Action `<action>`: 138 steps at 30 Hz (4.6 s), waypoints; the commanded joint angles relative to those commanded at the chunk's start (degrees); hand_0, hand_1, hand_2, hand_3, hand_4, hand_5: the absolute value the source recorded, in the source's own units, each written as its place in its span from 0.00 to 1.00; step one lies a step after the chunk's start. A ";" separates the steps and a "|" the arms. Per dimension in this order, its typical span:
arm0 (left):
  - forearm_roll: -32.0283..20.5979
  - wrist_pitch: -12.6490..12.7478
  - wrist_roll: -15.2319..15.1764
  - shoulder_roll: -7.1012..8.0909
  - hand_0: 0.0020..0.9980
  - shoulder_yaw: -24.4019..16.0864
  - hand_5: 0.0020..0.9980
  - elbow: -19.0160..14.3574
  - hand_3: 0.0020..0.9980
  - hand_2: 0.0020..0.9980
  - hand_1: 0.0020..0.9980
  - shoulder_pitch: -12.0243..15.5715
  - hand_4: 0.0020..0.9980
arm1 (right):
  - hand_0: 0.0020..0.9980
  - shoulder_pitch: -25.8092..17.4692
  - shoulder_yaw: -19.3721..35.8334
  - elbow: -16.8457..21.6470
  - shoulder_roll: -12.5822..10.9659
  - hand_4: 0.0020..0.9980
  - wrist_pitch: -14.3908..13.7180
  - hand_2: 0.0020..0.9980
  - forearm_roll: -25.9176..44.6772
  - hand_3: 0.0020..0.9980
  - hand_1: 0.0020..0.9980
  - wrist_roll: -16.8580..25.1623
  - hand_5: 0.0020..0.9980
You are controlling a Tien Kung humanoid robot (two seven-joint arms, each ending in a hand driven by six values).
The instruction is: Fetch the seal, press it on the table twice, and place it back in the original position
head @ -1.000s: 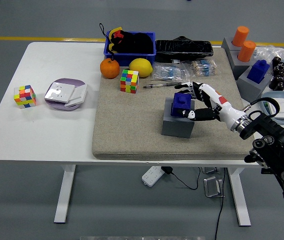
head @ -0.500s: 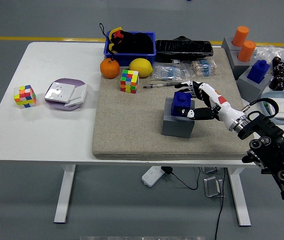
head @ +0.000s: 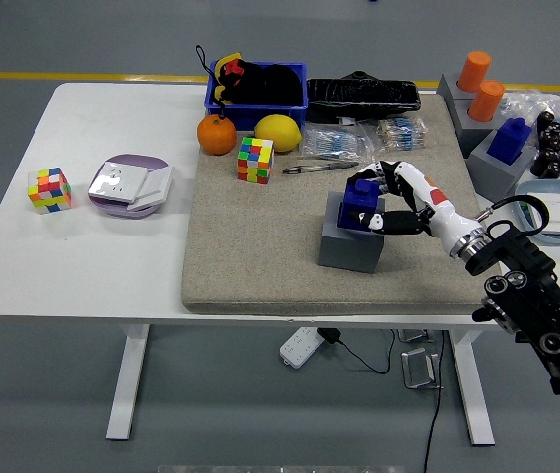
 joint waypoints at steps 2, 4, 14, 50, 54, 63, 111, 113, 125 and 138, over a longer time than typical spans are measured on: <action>-0.01 0.00 -0.01 0.02 0.82 0.01 0.40 0.00 0.84 0.79 0.82 0.01 0.79 | 0.45 0.07 -0.10 -0.16 0.05 0.59 -0.44 0.36 0.23 0.37 0.35 0.31 0.00; -0.08 -0.01 0.00 0.03 0.82 0.07 0.40 0.01 0.84 0.79 0.82 0.00 0.79 | 0.44 0.10 -0.15 -0.17 0.09 0.57 -0.74 0.36 0.40 0.35 0.34 0.55 0.00; 0.01 -0.04 0.01 -0.07 0.82 -0.20 0.40 -0.03 0.84 0.79 0.81 -0.02 0.80 | 0.44 -0.25 0.95 1.82 -0.46 0.57 0.01 0.36 -0.06 0.35 0.34 -0.07 0.00; 0.43 0.00 -0.07 -0.21 0.82 -1.01 0.40 0.03 0.84 0.79 0.82 0.08 0.80 | 0.44 -7.50 14.65 -1.95 -5.59 0.61 0.08 0.36 -3.69 0.36 0.35 -0.79 0.00; 0.46 -0.01 -0.09 -0.20 0.82 -0.86 0.40 -0.01 0.84 0.79 0.82 0.08 0.79 | 0.44 -7.26 13.93 -4.15 -5.07 0.61 -0.13 0.36 -3.74 0.36 0.35 -0.72 0.00; 0.25 -0.02 -0.08 -0.05 0.82 -0.35 0.40 -0.02 0.84 0.79 0.82 0.16 0.80 | 0.44 -7.03 11.71 -6.43 -4.66 0.61 -0.58 0.36 -2.87 0.36 0.35 -0.31 0.00; 0.12 -0.03 -0.03 -0.14 0.82 -0.28 0.40 -0.03 0.84 0.79 0.82 0.05 0.80 | 0.45 -1.64 2.50 4.20 -2.34 0.62 1.32 0.36 0.50 0.37 0.35 -1.63 0.00; 0.05 -0.03 -0.03 -0.14 0.82 -0.17 0.40 -0.01 0.84 0.79 0.82 0.02 0.80 | 0.45 -1.41 2.36 3.88 -2.09 0.63 1.31 0.36 0.49 0.37 0.35 -1.58 0.00; -0.01 -0.04 -0.02 -0.15 0.82 -0.02 0.40 0.01 0.84 0.79 0.82 0.01 0.80 | 0.45 -0.66 1.12 3.41 -1.31 0.63 1.29 0.36 0.50 0.37 0.35 -1.49 0.00; 0.01 -0.04 -0.01 -0.21 0.82 0.04 0.40 0.02 0.84 0.79 0.82 -0.09 0.80 | 0.45 -0.09 -0.06 2.46 -0.66 0.63 1.18 0.36 0.50 0.37 0.35 -1.25 0.00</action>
